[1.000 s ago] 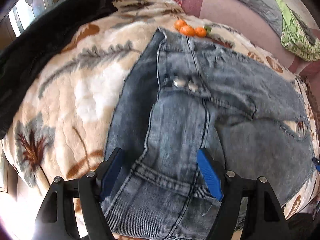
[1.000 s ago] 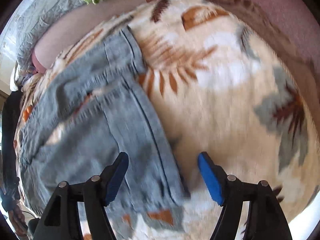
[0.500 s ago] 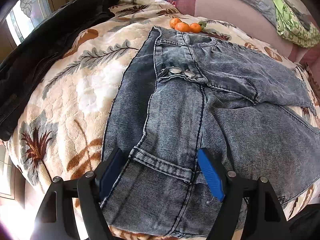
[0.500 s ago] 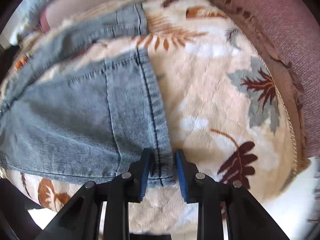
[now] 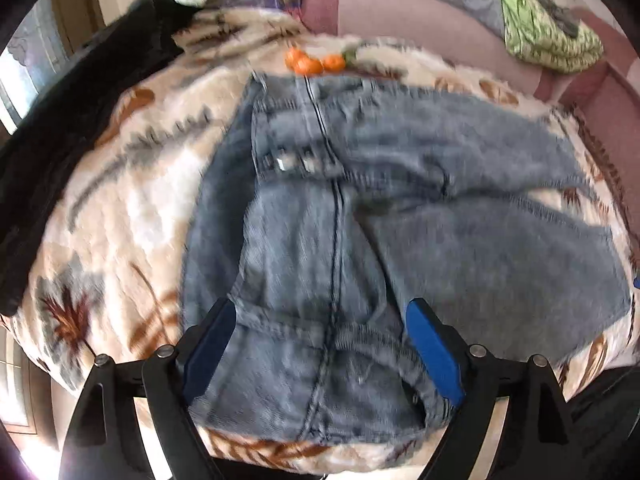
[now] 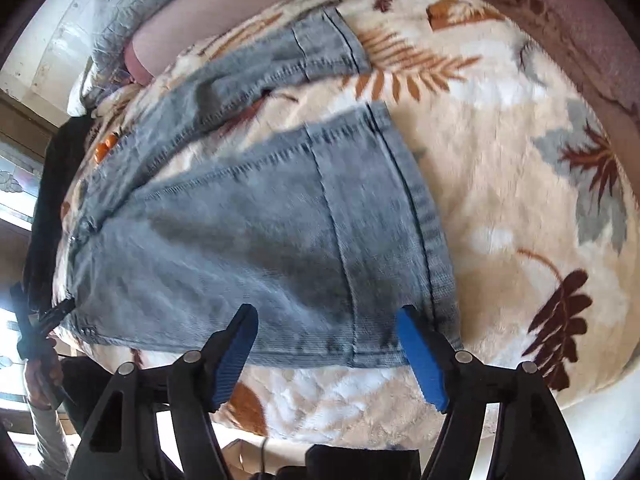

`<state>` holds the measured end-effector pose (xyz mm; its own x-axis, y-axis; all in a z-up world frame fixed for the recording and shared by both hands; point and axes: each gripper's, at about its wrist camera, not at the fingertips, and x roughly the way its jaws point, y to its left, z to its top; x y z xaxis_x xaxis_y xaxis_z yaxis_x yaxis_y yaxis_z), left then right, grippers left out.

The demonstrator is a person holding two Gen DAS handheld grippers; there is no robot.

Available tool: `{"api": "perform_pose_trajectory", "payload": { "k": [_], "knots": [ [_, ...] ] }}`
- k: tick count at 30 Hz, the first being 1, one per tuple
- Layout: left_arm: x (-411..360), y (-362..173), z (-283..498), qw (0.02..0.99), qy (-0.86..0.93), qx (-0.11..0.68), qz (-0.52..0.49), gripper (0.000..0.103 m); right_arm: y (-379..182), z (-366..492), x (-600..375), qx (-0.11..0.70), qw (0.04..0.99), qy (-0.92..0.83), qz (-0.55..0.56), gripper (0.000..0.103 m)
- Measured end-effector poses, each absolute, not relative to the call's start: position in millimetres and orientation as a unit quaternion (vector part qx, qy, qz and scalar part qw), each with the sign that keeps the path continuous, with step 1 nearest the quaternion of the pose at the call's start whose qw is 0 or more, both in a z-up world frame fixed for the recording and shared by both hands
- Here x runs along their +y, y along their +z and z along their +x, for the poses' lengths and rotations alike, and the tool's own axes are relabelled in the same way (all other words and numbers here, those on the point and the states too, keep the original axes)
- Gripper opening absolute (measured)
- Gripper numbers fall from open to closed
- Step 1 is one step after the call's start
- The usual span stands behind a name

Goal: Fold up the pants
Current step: 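Close the left tool on the waistband while the right tool closes on the hem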

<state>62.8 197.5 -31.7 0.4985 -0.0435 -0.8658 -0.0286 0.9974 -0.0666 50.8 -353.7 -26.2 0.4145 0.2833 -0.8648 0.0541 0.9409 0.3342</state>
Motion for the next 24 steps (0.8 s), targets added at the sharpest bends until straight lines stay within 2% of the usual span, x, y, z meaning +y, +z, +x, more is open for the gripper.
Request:
{"api": "perform_pose_trajectory", "payload": {
  "k": [2,5,7,9,10,16,18,21,23,24],
  "knots": [
    [212.2,-4.4,86.5,0.883,0.005,0.466,-0.049,0.088,1.0,75.1,-350.2,0.505,0.847,0.074,0.149,0.076],
    [241.0,6.4,144.5,0.885,0.009,0.455,-0.096,0.088,19.5,134.4,-357.0,0.470,0.867,0.068,0.154,0.076],
    [259.3,-0.8,187.3,0.881,0.023,0.458,-0.119,0.088,17.2,185.1,-367.4,0.470,0.867,0.053,0.159,0.076],
    [265.5,-14.7,226.9,0.871,0.041,0.474,-0.127,0.081,13.2,225.9,-373.9,0.476,0.863,0.043,0.164,0.076],
    [264.9,-23.4,243.4,0.866,0.042,0.481,-0.132,0.073,8.2,245.9,-374.9,0.477,0.863,0.038,0.163,0.075],
    [261.7,-68.5,303.8,0.846,0.050,0.508,-0.155,0.071,-19.2,333.4,-380.9,0.492,0.856,0.014,0.160,0.074],
    [260.2,-76.6,312.1,0.841,0.057,0.516,-0.149,0.064,-27.5,351.7,-382.9,0.495,0.853,0.011,0.164,0.069],
    [255.3,-81.8,320.0,0.845,0.077,0.518,-0.110,0.042,-49.6,373.1,-378.8,0.520,0.842,-0.009,0.141,0.064],
    [253.4,-83.0,324.9,0.844,0.093,0.522,-0.081,0.011,-64.6,381.5,-377.7,0.536,0.833,-0.018,0.137,0.045],
    [253.8,-82.5,326.6,0.842,0.096,0.525,-0.076,0.007,-66.0,382.6,-376.5,0.534,0.836,-0.027,0.123,0.041]
  ]
}}
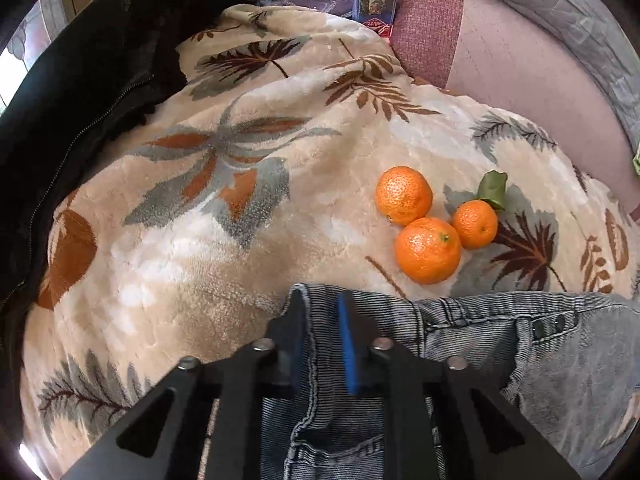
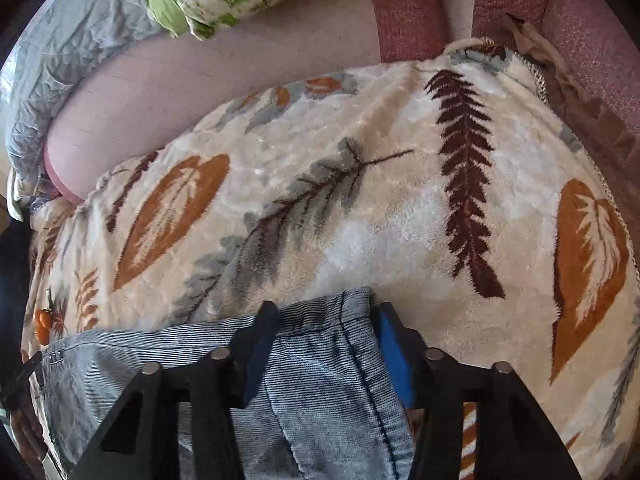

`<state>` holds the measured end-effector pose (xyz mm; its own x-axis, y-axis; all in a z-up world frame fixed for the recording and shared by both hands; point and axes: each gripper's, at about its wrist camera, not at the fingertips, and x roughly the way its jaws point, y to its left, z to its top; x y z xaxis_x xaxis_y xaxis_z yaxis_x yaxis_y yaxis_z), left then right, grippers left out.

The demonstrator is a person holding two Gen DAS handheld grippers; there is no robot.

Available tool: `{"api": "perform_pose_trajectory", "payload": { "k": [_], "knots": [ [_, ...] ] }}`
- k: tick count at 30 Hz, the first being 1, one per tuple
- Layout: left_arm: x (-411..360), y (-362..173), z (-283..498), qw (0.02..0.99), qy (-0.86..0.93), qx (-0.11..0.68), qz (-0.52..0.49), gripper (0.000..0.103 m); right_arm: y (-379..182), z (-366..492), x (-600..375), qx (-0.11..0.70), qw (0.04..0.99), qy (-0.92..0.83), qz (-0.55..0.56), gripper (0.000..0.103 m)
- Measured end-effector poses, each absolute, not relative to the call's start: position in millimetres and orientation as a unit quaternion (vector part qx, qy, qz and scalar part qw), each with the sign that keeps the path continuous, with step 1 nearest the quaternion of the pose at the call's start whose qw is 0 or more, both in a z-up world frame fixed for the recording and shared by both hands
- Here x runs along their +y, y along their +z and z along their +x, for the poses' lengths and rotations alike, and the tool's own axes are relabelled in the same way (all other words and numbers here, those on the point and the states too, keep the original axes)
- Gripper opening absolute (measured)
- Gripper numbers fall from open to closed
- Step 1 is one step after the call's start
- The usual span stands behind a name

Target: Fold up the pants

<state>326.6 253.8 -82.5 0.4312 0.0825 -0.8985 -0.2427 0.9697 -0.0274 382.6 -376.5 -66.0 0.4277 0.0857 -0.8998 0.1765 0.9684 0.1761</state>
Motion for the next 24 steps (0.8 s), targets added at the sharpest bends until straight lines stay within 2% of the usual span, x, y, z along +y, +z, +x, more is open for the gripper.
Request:
{"api": "perform_pose_trajectory", "payload": {
  "k": [2,5,9,16,20,24],
  "knots": [
    [254.2,-80.0,328.9,0.839,0.092,0.530,-0.077,0.003,-61.3,380.0,-378.4,0.527,0.840,-0.027,0.123,0.020],
    [251.4,-65.0,322.1,0.849,0.085,0.516,-0.077,0.003,-37.1,364.0,-376.6,0.499,0.859,-0.023,0.112,0.018],
    [247.8,-19.5,283.7,0.878,0.057,0.468,-0.078,0.003,9.7,324.3,-379.6,0.448,0.885,-0.010,0.125,0.018],
    [260.2,59.9,147.8,0.913,-0.008,0.391,-0.120,0.003,76.6,208.2,-393.7,0.377,0.916,0.016,0.135,0.018],
    [265.4,58.5,67.2,0.909,-0.044,0.398,-0.119,0.003,69.3,118.1,-412.2,0.368,0.919,0.029,0.140,0.018],
    [264.2,7.5,19.1,0.875,-0.074,0.473,-0.077,0.007,7.3,41.0,-420.1,0.424,0.894,0.055,0.137,0.021]
  ]
}}
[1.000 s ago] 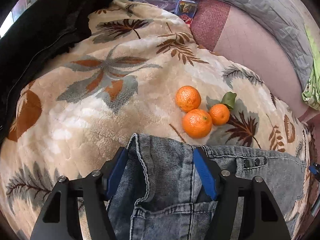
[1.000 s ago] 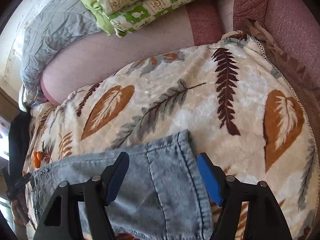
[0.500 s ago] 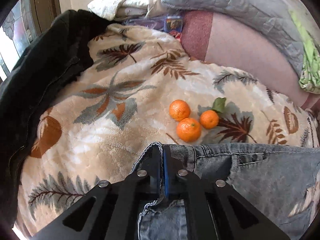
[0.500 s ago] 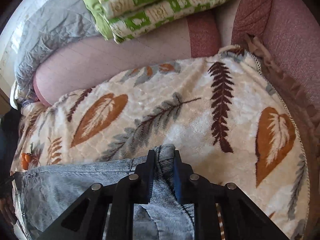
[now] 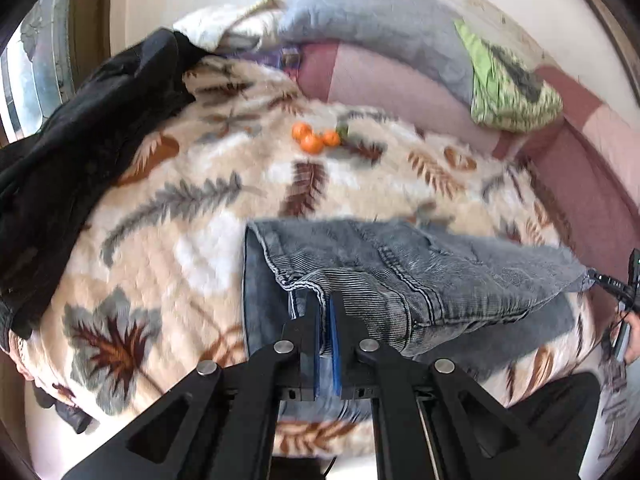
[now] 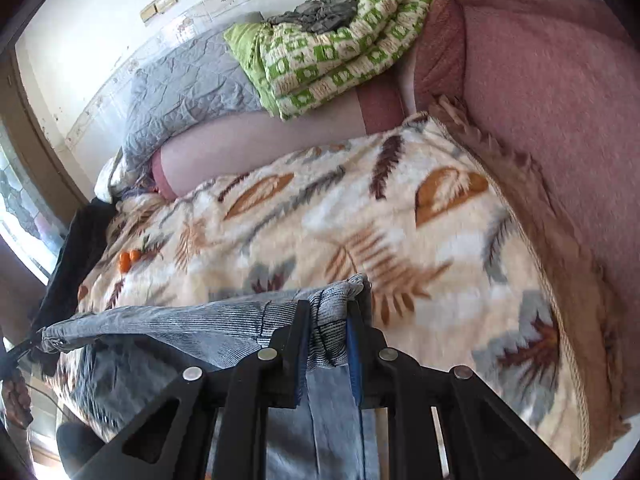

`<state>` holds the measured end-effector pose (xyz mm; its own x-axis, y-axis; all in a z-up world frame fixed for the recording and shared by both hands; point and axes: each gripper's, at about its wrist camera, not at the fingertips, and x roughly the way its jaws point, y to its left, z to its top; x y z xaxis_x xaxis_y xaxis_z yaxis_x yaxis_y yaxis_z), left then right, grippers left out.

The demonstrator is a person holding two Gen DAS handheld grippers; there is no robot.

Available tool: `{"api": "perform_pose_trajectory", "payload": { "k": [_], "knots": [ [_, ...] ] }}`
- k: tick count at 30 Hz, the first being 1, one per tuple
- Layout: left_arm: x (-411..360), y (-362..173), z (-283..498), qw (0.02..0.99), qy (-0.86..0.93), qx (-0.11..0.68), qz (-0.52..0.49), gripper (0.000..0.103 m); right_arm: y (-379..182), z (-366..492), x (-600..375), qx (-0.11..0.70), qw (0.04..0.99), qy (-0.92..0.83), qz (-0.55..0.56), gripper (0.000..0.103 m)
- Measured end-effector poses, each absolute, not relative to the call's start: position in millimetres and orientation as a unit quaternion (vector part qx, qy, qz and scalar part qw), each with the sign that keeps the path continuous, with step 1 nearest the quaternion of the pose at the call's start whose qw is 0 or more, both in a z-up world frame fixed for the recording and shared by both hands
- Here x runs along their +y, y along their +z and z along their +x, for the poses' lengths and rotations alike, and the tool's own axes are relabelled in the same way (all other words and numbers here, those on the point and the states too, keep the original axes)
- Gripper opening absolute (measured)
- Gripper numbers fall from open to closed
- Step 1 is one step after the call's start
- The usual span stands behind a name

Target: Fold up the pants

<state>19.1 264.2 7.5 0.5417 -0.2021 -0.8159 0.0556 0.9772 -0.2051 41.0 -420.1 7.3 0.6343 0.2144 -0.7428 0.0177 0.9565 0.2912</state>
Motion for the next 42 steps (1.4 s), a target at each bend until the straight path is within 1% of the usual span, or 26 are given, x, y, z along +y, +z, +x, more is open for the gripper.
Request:
{"api": "perform_pose_trajectory", "payload": {
  "k": [1,2,3,4,6,7,8,9,10,11,14,16,18,19,20,21,24,26,28,30,31,32,34,37,39,42],
  "knots": [
    [263.7,-10.5,14.4,0.856,-0.074,0.507,-0.066,0.011,-18.5,30.3,-420.2,0.463,0.874,0.065,0.135,0.024],
    [262.9,-28.2,12.2,0.833,-0.065,0.547,-0.050,0.013,-44.8,20.3,-419.3,0.507,0.849,0.065,0.130,0.037],
    [264.2,-38.3,8.9,0.822,-0.045,0.567,-0.036,0.013,-65.7,10.7,-418.5,0.544,0.829,0.056,0.119,0.044],
    [267.1,-39.4,6.4,0.823,-0.028,0.567,-0.030,0.013,-74.1,-0.3,-419.2,0.551,0.825,0.053,0.113,0.049],
    [271.0,-24.7,3.4,0.837,-0.007,0.546,-0.035,0.013,-64.7,-16.5,-427.2,0.526,0.839,0.048,0.131,0.049],
    [270.6,-13.3,4.4,0.846,0.002,0.532,-0.038,0.017,-55.1,-20.9,-433.3,0.510,0.846,0.042,0.149,0.050],
    [267.6,-1.4,5.7,0.857,0.013,0.515,-0.036,0.029,-43.4,-23.3,-437.8,0.492,0.855,0.032,0.160,0.057],
    [263.1,10.2,7.4,0.868,0.021,0.495,-0.032,0.037,-31.2,-24.0,-439.8,0.475,0.864,0.022,0.165,0.062],
    [257.2,20.8,8.4,0.880,0.025,0.474,-0.030,0.052,-20.2,-23.0,-439.4,0.461,0.871,0.023,0.171,0.067],
    [248.8,30.8,7.9,0.892,0.018,0.451,-0.030,0.058,-11.6,-21.4,-436.5,0.450,0.873,0.036,0.184,0.068],
    [213.2,41.1,10.1,0.909,-0.032,0.414,-0.022,0.059,-6.9,-12.9,-415.1,0.437,0.866,0.097,0.221,0.072],
    [190.4,24.3,19.1,0.905,-0.038,0.424,-0.002,0.060,-26.2,-1.9,-404.2,0.459,0.851,0.110,0.230,0.076],
    [171.9,-18.3,33.0,0.875,-0.029,0.483,0.026,0.060,-69.8,8.2,-402.2,0.522,0.813,0.091,0.240,0.078],
    [167.8,-47.3,41.3,0.845,-0.016,0.532,0.045,0.060,-78.5,6.7,-406.8,0.526,0.802,0.096,0.265,0.078],
    [167.3,-72.9,45.3,0.819,0.000,0.572,0.055,0.061,-70.7,3.7,-411.7,0.510,0.808,0.091,0.281,0.077],
    [169.5,-77.5,40.9,0.826,0.003,0.562,0.048,0.061,-61.4,1.8,-413.7,0.508,0.808,0.080,0.286,0.077],
    [166.5,-53.7,33.9,0.848,0.003,0.527,0.054,0.061,-31.3,-0.7,-407.8,0.504,0.826,0.067,0.242,0.077],
    [160.3,-33.1,32.0,0.868,0.003,0.492,0.060,0.061,-16.4,2.1,-404.5,0.485,0.836,0.079,0.244,0.077],
    [152.8,-19.4,33.6,0.880,-0.012,0.472,0.052,0.062,-14.5,7.2,-405.1,0.464,0.841,0.093,0.263,0.078],
    [145.2,-18.9,37.4,0.882,-0.030,0.468,0.034,0.067,-38.7,15.4,-404.9,0.489,0.827,0.086,0.263,0.083],
    [140.2,-25.2,40.1,0.878,-0.037,0.477,0.033,0.071,-63.6,20.6,-404.2,0.529,0.807,0.068,0.256,0.085],
    [135.7,-38.5,44.1,0.867,-0.040,0.495,0.039,0.073,-80.3,21.3,-404.5,0.537,0.799,0.071,0.261,0.085],
    [126.1,-72.1,49.1,0.831,-0.024,0.551,0.071,0.073,-67.5,17.1,-407.9,0.514,0.810,0.065,0.275,0.085],
    [121.8,-66.0,43.0,0.845,-0.018,0.529,0.077,0.073,-40.6,13.8,-404.2,0.501,0.819,0.063,0.273,0.085],
    [118.3,-47.8,40.7,0.861,-0.021,0.504,0.069,0.073,-21.3,14.2,-395.5,0.491,0.830,0.072,0.254,0.085],
    [110.1,-18.4,38.5,0.885,-0.043,0.461,0.043,0.073,0.3,24.9,-376.3,0.460,0.843,0.101,0.259,0.085]
  ]
}}
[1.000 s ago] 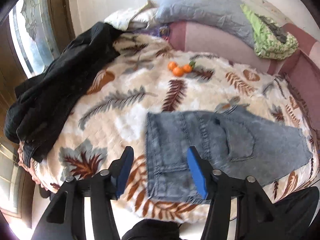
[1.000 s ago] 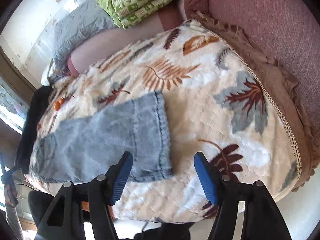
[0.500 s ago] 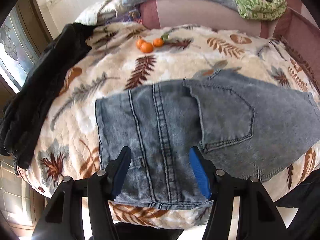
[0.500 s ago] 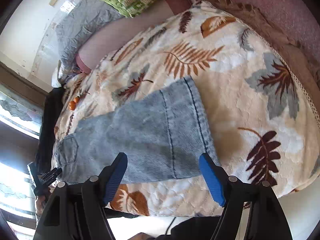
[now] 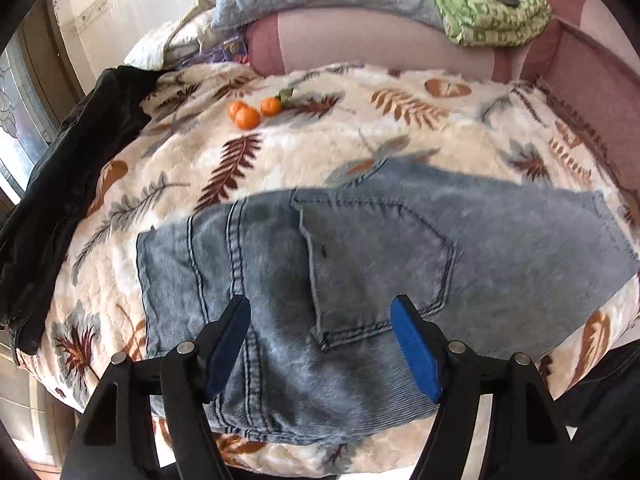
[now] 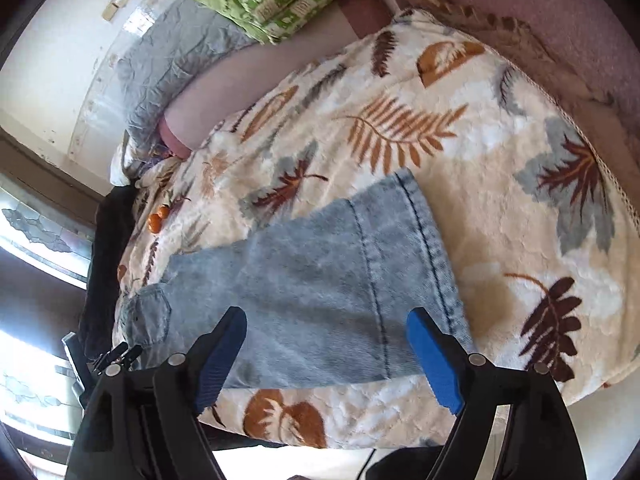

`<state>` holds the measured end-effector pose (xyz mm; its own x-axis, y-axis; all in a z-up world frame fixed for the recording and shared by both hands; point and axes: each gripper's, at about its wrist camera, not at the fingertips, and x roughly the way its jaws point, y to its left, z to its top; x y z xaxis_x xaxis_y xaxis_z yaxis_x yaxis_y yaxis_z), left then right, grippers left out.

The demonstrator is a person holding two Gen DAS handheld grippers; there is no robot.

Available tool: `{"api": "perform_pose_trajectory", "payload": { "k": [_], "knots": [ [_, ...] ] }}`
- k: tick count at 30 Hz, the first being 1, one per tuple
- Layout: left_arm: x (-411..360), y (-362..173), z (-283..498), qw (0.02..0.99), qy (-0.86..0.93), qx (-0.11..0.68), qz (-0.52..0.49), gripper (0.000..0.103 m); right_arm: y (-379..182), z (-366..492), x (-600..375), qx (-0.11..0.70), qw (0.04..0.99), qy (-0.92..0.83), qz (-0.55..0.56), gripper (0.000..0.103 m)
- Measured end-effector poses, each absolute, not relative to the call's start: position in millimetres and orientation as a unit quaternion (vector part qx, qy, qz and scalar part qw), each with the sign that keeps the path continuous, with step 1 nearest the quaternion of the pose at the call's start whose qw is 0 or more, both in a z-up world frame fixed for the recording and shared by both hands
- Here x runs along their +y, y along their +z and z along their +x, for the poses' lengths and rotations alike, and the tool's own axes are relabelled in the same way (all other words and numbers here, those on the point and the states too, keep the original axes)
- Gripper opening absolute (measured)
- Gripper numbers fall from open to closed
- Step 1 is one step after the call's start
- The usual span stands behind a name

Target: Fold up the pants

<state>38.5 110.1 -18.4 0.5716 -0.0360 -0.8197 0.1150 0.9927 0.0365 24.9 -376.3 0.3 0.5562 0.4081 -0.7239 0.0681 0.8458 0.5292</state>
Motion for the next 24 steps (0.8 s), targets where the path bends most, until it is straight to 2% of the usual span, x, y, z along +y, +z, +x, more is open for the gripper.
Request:
{"api": "perform_pose_trajectory", "payload": {
  "k": [2,5,8,9,10,12,15,18,24],
  "knots": [
    [105.1,-10.5,41.8,0.893,-0.057,0.445,0.022,0.074,6.4,40.0,-355.5,0.451,0.844,0.138,0.256,0.085],
    [93.0,-28.8,51.4,0.880,-0.065,0.470,0.017,0.075,-7.3,66.7,-333.8,0.459,0.840,0.162,0.241,0.085],
    [86.5,-77.5,58.5,0.845,-0.041,0.530,0.049,0.075,-58.9,89.2,-341.4,0.511,0.807,0.128,0.268,0.085],
    [82.7,-80.1,53.8,0.855,-0.043,0.512,0.068,0.075,-83.1,93.6,-348.1,0.541,0.788,0.106,0.276,0.085],
    [78.0,-77.3,48.6,0.862,-0.041,0.498,0.089,0.075,-93.9,90.9,-357.8,0.531,0.783,0.109,0.304,0.081],
    [70.8,-69.0,45.7,0.860,-0.041,0.497,0.105,0.075,-80.9,79.8,-369.7,0.504,0.784,0.108,0.345,0.081],
    [60.9,-42.5,44.1,0.879,-0.058,0.466,0.084,0.075,-50.1,53.3,-381.6,0.470,0.810,0.101,0.337,0.081],
    [46.7,-26.2,46.3,0.888,-0.079,0.450,0.051,0.078,-34.9,13.0,-407.1,0.432,0.812,0.074,0.385,0.081],
    [4.4,-20.0,47.6,0.885,-0.140,0.443,0.023,0.078,-75.8,-62.4,-450.4,0.394,0.750,-0.018,0.531,0.084]
  ]
}}
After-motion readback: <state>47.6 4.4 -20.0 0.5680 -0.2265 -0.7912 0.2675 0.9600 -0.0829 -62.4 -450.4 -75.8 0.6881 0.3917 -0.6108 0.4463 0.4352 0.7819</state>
